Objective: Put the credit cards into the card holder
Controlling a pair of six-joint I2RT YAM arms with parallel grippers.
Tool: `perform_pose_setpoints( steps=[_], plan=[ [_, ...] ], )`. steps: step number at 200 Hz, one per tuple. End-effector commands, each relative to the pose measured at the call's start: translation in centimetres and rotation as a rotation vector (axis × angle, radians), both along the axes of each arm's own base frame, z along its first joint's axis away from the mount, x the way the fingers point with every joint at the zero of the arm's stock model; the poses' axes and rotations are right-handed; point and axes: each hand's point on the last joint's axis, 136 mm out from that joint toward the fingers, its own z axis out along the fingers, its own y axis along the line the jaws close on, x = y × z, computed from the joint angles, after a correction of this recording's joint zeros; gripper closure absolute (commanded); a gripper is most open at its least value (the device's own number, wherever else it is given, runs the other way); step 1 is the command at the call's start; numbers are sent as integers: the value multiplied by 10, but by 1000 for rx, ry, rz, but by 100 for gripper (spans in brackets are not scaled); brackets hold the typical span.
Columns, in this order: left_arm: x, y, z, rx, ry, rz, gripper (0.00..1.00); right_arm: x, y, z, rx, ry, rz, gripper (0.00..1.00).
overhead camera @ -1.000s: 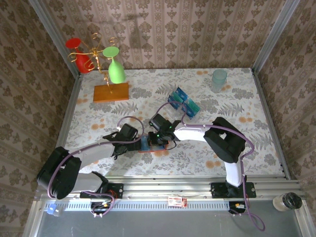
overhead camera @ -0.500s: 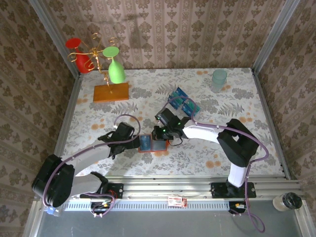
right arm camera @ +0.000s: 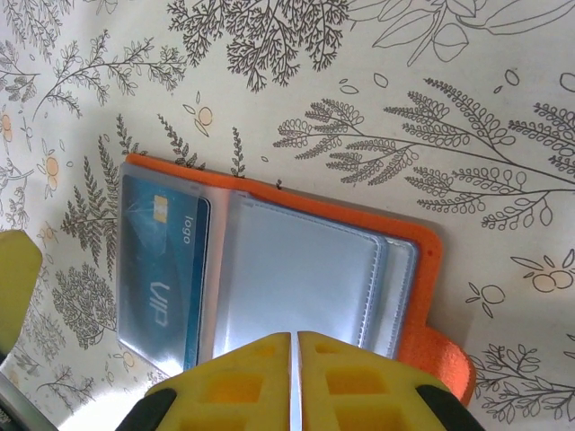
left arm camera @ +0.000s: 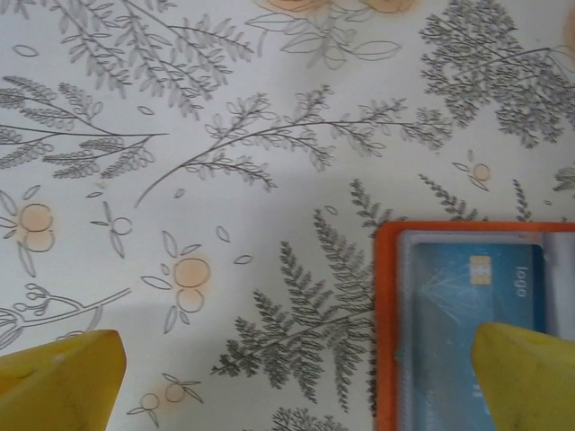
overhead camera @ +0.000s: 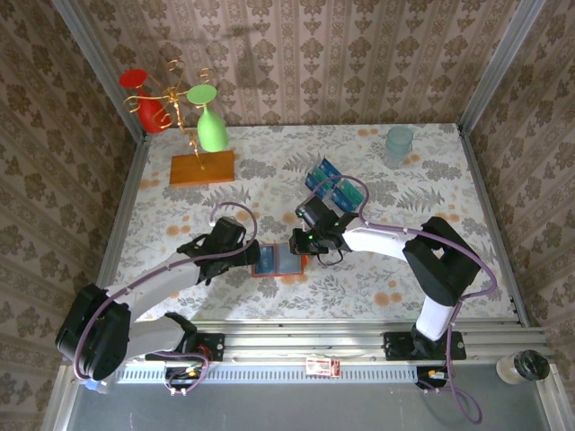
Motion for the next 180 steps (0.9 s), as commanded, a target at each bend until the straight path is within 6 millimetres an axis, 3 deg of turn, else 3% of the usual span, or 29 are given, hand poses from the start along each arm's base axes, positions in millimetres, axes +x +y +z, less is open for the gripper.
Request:
perform_pose_setpoints(
  steps=[1, 77, 180],
  plan=[
    [4, -20, 14, -51, -28, -29, 0, 0, -6, 0, -13, -8, 5, 90],
    [-9, -55, 8, -68, -29, -89, 0, 7, 1, -3, -5, 5, 13, 91],
    [-13, -68, -12, -52, -13, -128, 0, 7, 2, -9, -49, 27, 60, 91]
  ],
)
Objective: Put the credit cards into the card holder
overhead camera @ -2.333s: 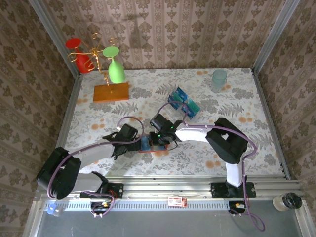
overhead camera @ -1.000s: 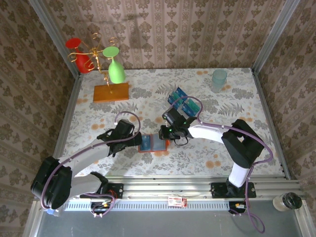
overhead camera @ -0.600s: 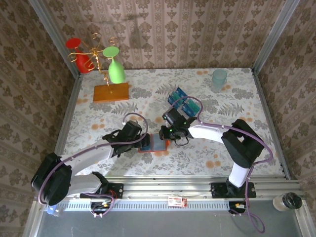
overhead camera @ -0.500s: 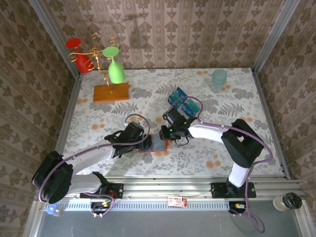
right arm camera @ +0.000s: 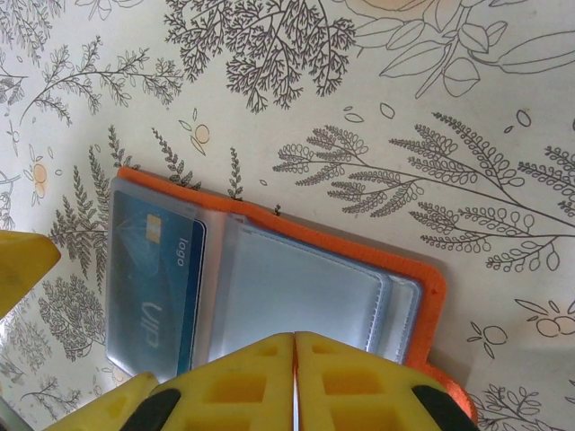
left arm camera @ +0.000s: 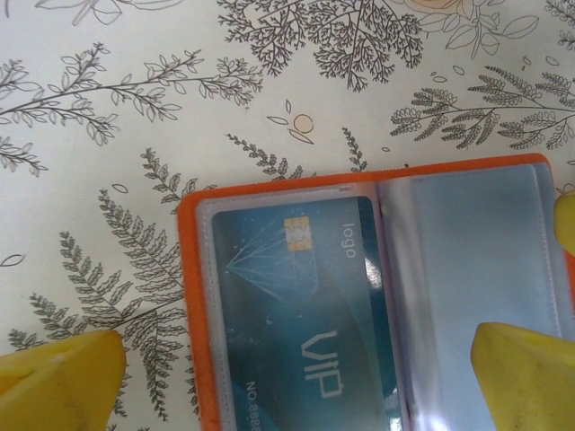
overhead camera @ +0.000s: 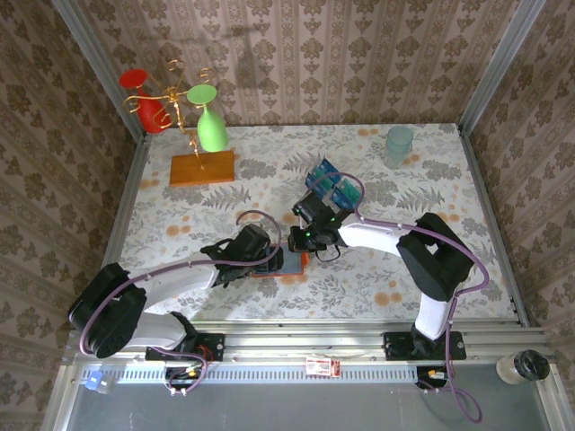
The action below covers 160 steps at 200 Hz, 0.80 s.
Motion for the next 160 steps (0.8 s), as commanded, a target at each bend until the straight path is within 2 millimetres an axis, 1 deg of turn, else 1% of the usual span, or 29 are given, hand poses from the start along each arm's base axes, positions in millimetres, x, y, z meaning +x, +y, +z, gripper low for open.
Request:
perform_pose_setpoints(
  steps=[1, 44, 91, 118, 160],
  plan=[
    [1, -4, -1, -1, -10, 4, 0, -2, -1, -6, -26, 27, 31, 91],
    [0, -3, -4, 8, -10, 0, 0, -1, -1, -12, -39, 36, 35, 91],
    [0, -6, -10, 6, -2, -16, 0, 0, -4, -22, -61, 48, 34, 92],
    [-1, -8, -14, 8, 4, -26, 0, -5, 4, -27, -20, 79, 46, 92],
    [-3, -7, -20, 17, 13, -32, 0, -8, 15, -28, 63, 114, 37, 92]
  ],
)
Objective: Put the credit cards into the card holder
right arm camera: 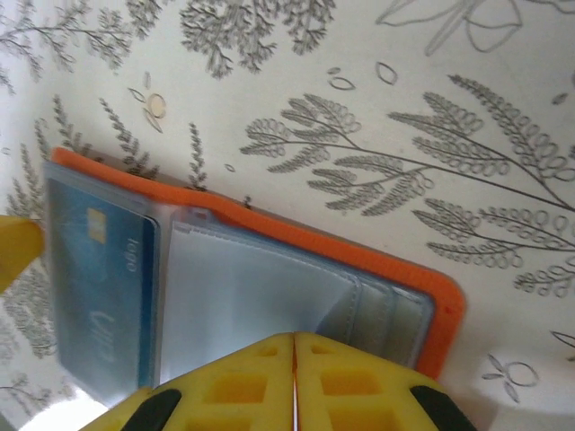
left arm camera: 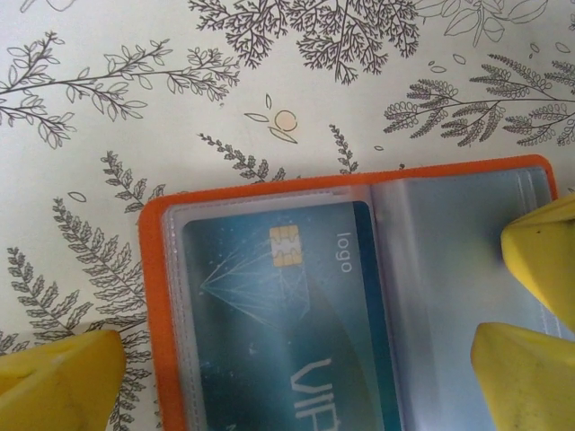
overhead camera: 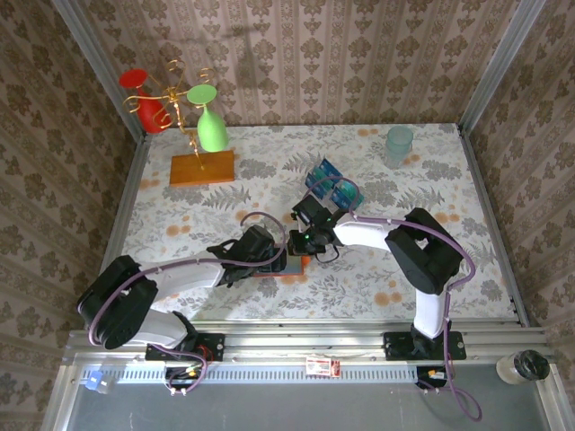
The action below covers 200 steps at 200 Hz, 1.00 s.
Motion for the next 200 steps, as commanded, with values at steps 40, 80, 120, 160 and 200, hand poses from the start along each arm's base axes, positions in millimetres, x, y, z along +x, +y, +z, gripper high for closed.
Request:
perform_pose_setpoints(
  steps=[40, 80, 120, 160, 200],
  plan=[
    [-9, 5, -15, 28, 23, -18, 0, -4, 9, -9, 64, 56, -14, 92],
    [-12, 9, -22, 42, 35, -13, 0, -3, 9, -9, 68, 57, -18, 92],
    [-12, 8, -21, 40, 27, -19, 0, -4, 9, -11, 68, 64, -23, 92],
    [-16, 12, -27, 52, 34, -26, 8, -2, 10, -5, 80, 57, -25, 92],
    [-18, 15, -31, 50, 39, -20, 15, 6, 11, 12, 107, 30, -31, 90]
  ],
)
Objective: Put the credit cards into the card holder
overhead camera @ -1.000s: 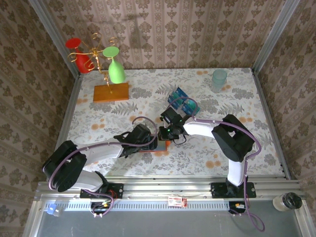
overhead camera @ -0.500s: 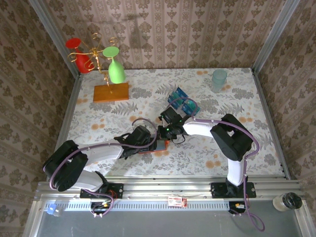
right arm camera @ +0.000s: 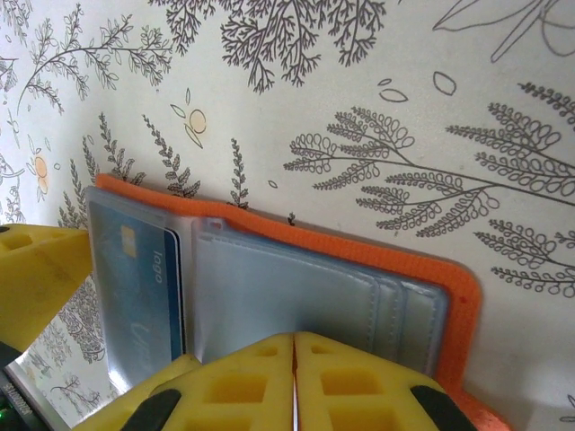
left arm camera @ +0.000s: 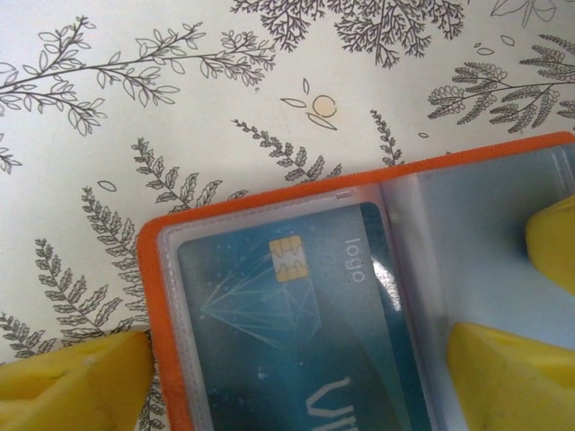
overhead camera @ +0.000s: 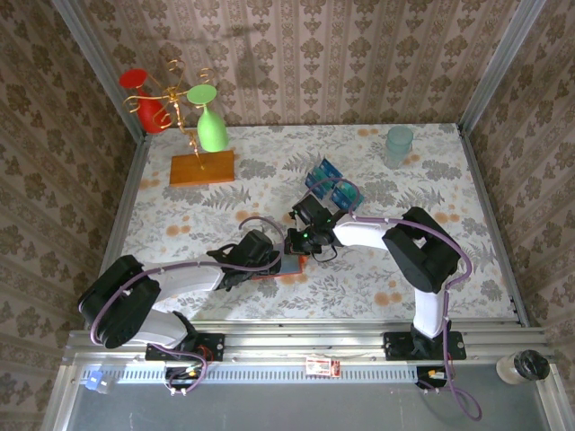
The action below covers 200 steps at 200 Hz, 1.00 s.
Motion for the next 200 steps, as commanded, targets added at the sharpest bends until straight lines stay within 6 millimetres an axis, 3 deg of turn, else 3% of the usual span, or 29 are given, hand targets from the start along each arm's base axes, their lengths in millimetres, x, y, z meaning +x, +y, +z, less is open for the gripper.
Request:
perform_pose_setpoints(
  steps=[1, 50, 96, 131, 157, 200],
  plan=[
    [-17, 5, -20, 16, 71, -25, 15, 4, 0, 11, 30, -1, -7, 90],
    [-17, 5, -20, 17, 70, -24, 18, 12, -11, 29, 51, -39, -49, 78],
    [-18, 6, -21, 20, 72, -26, 21, 9, -13, 19, 49, -16, -59, 73],
    [-18, 6, -22, 20, 72, -26, 22, 6, -9, 12, 61, 2, -52, 74],
    [-17, 4, -19, 14, 68, -28, 21, 5, -10, 14, 56, -6, -43, 81],
    [-12, 0, -5, -9, 41, -33, 7, 6, -12, 17, 30, -20, -18, 89]
  ],
)
